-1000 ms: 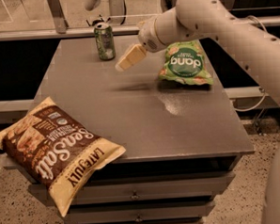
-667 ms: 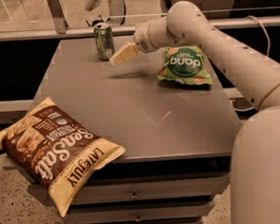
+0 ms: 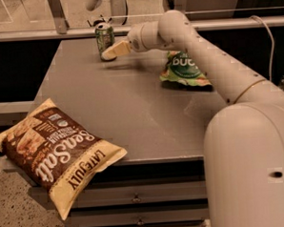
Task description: Knock green can over
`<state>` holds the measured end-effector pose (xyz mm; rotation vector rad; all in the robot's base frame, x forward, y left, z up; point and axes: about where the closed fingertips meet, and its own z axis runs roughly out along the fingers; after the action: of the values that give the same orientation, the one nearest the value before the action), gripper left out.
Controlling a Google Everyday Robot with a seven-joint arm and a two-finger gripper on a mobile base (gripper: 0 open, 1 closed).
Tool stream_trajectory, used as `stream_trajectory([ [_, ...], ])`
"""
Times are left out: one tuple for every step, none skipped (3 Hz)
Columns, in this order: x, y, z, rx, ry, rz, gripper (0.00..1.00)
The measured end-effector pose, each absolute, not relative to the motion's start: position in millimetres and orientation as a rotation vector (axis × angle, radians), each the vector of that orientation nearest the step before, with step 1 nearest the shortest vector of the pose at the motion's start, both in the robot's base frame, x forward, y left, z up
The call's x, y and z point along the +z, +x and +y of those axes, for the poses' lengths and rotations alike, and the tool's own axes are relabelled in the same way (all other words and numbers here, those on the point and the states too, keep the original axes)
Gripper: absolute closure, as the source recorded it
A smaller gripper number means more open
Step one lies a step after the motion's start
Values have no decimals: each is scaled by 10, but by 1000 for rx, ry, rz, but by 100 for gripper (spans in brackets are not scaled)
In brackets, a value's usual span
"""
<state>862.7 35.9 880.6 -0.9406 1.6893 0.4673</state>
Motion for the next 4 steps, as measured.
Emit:
stream_trajectory([
  [8885,8757,502,517,-905,1671,0],
  [8926,8803,618,573,-887,1671,8],
  [8959,8700,700,643,-890,1681,31],
  [8969,8510,766,715,-898,1686,54],
])
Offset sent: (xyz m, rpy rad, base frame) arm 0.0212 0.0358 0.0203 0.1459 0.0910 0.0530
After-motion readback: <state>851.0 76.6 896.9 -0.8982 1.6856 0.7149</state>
